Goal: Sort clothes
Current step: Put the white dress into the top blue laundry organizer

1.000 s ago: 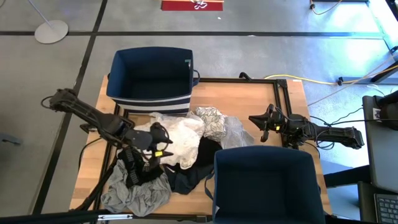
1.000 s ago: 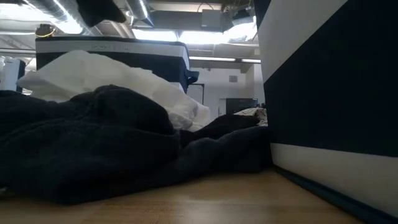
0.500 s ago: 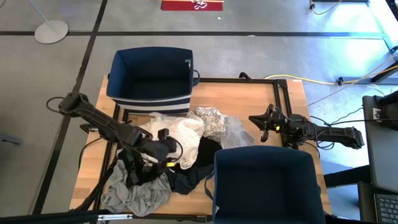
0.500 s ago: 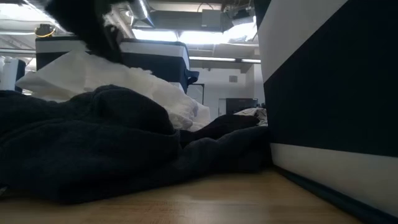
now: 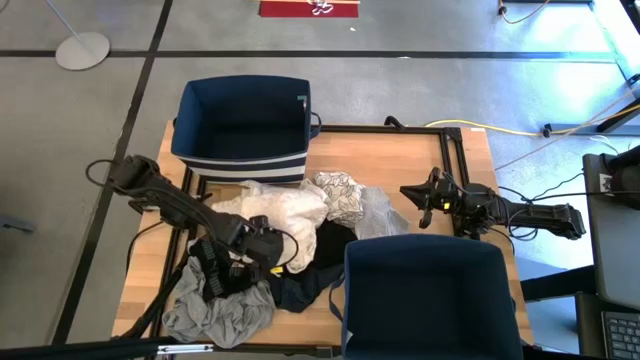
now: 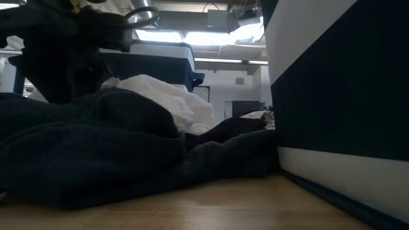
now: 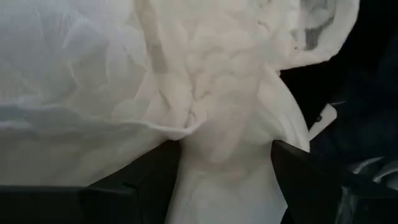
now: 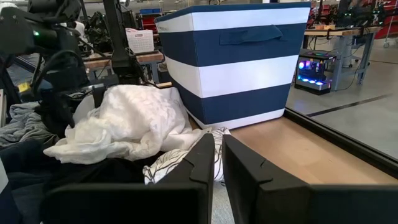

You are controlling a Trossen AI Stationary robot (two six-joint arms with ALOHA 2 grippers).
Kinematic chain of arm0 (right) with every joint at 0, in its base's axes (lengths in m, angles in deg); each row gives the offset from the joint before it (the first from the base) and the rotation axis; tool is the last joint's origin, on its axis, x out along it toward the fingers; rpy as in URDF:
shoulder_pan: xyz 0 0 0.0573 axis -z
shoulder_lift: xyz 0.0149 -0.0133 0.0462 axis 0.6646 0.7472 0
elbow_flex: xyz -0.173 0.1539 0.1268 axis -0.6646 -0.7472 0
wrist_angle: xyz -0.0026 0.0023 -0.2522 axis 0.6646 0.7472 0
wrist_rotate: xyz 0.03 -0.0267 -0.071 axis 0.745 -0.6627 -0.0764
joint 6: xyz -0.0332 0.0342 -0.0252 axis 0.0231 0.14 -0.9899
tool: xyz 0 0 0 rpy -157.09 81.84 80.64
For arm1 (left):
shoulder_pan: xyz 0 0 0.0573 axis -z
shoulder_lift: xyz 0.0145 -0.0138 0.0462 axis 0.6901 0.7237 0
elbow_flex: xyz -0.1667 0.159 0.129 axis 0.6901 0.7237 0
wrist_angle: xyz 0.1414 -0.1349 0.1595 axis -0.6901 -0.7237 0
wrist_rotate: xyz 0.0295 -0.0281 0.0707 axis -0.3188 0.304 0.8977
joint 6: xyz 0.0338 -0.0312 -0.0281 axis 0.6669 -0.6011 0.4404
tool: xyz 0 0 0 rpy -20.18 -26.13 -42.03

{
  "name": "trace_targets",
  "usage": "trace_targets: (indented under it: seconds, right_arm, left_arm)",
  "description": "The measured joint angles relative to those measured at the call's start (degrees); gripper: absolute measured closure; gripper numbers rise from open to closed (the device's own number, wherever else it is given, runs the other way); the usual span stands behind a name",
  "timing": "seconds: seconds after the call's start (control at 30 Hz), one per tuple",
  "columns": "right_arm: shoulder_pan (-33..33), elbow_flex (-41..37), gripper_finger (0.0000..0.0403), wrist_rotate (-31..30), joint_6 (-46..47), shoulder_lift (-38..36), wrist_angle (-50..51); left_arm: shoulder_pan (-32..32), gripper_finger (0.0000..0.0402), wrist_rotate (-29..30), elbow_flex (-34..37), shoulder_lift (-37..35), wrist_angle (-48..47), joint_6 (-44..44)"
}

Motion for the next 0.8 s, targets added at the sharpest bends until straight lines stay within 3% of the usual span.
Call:
trace_targets:
  seconds: [0.33, 0.67, 0.8]
  right_arm:
    - [0.0, 0.0, 0.0368, -0.01, 0.0, -0.01, 0.0]
    - [0.01, 0.0, 0.0368, -0.01, 0.0, -0.01, 0.05]
    - [0.01, 0.02, 0.0368, -0.02, 0.0, -0.02, 0.1]
  left_arm:
    - [0.61, 0.0155, -5.19, -0.01, -1.56, 6.44, 0.58]
    - [2.76, 0.0155, -1.69, 3.95, 1.86, 9.63, 0.85]
    - [2.83, 0.0155, 3.19, 4.01, 4.42, 9.61, 0.48]
